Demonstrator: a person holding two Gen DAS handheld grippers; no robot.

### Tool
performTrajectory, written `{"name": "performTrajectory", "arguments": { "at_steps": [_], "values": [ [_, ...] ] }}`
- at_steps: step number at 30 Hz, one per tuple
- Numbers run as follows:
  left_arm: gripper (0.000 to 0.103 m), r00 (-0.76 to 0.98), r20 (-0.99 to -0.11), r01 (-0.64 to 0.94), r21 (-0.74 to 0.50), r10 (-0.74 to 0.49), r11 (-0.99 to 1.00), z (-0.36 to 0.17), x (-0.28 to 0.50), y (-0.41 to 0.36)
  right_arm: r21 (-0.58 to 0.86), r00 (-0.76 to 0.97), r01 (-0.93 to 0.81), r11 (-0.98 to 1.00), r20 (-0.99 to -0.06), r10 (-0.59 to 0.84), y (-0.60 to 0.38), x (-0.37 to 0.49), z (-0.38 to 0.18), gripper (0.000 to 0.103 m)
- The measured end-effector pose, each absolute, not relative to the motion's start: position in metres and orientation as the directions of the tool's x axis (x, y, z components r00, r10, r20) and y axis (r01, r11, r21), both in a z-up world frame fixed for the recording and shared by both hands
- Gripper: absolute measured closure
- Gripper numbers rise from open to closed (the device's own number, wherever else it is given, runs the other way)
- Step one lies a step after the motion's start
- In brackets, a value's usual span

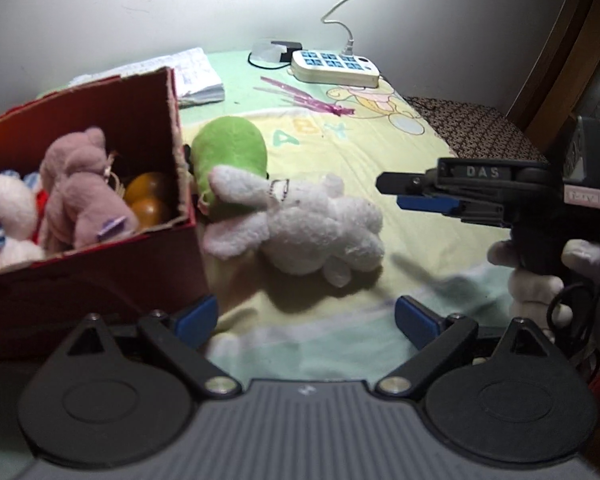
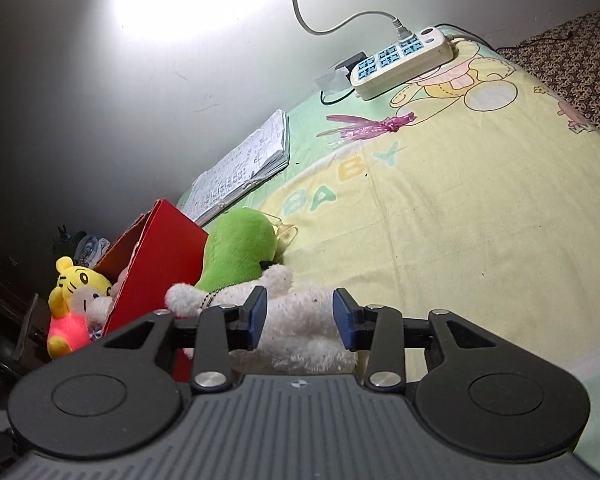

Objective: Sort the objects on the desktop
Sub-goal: 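Move both tools back to the white bunny on the bed, then grasp white plaid-eared bunny with right tool while left tool grips its body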

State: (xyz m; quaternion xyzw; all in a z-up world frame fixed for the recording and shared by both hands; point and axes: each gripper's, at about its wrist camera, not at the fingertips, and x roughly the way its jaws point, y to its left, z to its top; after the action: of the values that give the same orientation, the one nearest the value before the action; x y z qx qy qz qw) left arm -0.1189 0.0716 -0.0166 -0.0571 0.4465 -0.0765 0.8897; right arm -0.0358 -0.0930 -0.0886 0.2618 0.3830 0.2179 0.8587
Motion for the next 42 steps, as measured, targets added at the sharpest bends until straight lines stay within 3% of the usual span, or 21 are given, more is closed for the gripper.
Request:
{"name": "performTrajectory", "arguments": {
  "at_steps": [10, 16, 22, 25, 29, 34, 36, 38, 42],
  "values": [
    [0.007, 0.543, -0.826, 0.043, -0.149, -0.148, 0.988, -0.049, -0.108, 0.065, 0.725, 0.499, -0.105, 0.68, -0.553, 0.667, -0.08, 0.014, -0.129, 0.061],
    [0.007, 0.521, -0.835, 0.032, -0.188, -0.177, 0.982, -0.057, -0.119, 0.077, 0.779, 0.376, -0.238, 0.58, -0.477, 0.795, -0.075, -0.013, -0.114, 0.065],
    [0.007, 0.494, -0.837, 0.046, -0.245, -0.236, 0.968, -0.058, -0.142, 0.088, 0.81, 0.184, -0.31, 0.497, -0.462, 0.868, -0.054, -0.052, -0.11, 0.065],
    [0.007, 0.485, -0.841, 0.034, -0.254, -0.238, 0.967, -0.062, -0.145, 0.09, 0.807, 0.249, -0.318, 0.498, -0.436, 0.865, -0.061, -0.057, -0.099, 0.065],
    [0.007, 0.482, -0.836, -0.007, -0.303, -0.263, 0.953, -0.067, -0.138, 0.093, 0.756, 0.303, -0.29, 0.587, -0.51, 0.805, -0.064, -0.044, -0.102, 0.064],
    [0.016, 0.494, -0.834, -0.041, -0.303, -0.244, 0.952, -0.069, -0.124, 0.096, 0.738, 0.236, -0.291, 0.609, -0.562, 0.793, -0.044, -0.037, -0.123, 0.062],
    [0.028, 0.487, -0.841, -0.053, -0.296, -0.234, 0.954, -0.071, -0.121, 0.1, 0.765, 0.207, -0.268, 0.586, -0.548, 0.81, -0.041, -0.039, -0.129, 0.064],
    [0.03, 0.48, -0.844, -0.056, -0.304, -0.242, 0.951, -0.072, -0.123, 0.105, 0.802, 0.175, -0.236, 0.549, -0.521, 0.836, -0.041, -0.041, -0.133, 0.072],
    [0.03, 0.473, -0.838, -0.027, -0.324, -0.274, 0.946, -0.07, -0.131, 0.11, 0.823, 0.137, -0.23, 0.52, -0.502, 0.854, -0.042, -0.057, -0.129, 0.072]
  ]
}}
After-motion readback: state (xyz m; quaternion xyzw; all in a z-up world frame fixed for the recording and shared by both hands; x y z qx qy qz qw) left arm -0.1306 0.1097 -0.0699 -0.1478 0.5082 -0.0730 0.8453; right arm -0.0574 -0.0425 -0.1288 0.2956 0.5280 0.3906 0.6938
